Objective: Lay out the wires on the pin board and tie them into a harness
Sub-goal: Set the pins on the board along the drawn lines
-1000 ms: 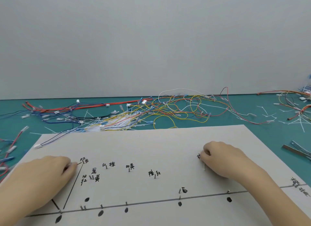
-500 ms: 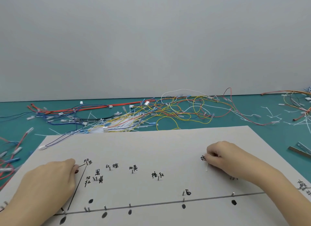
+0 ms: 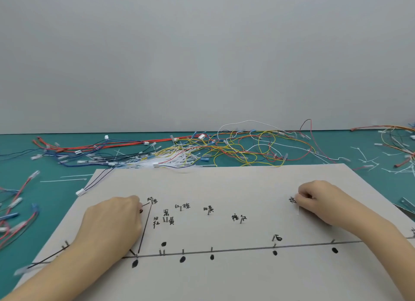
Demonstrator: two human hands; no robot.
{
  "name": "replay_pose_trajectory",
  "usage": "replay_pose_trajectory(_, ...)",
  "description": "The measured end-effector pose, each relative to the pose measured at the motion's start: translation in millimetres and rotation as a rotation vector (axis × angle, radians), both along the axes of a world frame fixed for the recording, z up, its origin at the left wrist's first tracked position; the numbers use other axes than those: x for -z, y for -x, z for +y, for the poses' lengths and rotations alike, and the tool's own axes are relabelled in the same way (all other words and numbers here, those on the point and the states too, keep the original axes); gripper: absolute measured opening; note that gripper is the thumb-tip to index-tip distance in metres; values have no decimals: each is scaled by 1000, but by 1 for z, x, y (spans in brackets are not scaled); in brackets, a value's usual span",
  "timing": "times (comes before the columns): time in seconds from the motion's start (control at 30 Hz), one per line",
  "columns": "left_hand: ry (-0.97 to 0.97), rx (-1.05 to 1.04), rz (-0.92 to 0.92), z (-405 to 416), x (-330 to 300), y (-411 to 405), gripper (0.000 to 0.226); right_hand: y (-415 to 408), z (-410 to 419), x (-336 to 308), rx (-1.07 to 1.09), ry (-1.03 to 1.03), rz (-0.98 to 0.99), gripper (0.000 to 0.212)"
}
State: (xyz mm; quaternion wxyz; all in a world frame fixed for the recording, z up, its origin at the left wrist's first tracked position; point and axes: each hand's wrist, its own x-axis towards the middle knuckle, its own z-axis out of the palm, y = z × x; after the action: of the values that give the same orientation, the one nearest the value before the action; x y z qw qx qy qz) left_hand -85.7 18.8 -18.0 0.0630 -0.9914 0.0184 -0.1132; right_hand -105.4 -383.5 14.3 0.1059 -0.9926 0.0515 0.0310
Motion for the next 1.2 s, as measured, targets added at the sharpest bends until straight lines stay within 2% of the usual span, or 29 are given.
replay_pose_trajectory(0.27,28,24,7,-1,-3,-3,30,-3,-5,5,30,-37,-34,39)
replay_pose_trajectory(0.57,-92,10,25,-2,-2,8,25,-7,-8,1,39,-121,21,40)
replay_pose_trajectory(0.7,-97,26,-4,-4,-16,15,31,-4,0,0,112,-37,51,37)
replay_pose_trajectory(0.77,110,41,-25,-7,-33,20,38,1,12,-9,178,93,15,31)
replay_pose_trajectory(0.83,535,153,57,-13,-53,25,43,6,29,-23,165,146,-144,26)
replay_pose_trajectory(0.9,1024,286,296,-23,-75,28,43,11,53,-39,74,-139,-296,22)
replay_pose_trajectory(0.97,1409,360,446,-34,-92,30,43,17,84,-52,-55,-571,-289,19)
replay_pose_trajectory(1.0,1532,376,471,-38,-98,30,39,20,99,-57,-131,-728,-244,19)
replay_pose_trajectory(1.1,1730,379,549,-49,-108,27,36,31,138,-59,-345,-1002,-55,21)
replay_pose_trajectory(1.2,1617,327,562,-59,-101,20,44,32,164,-51,-422,-1189,156,27)
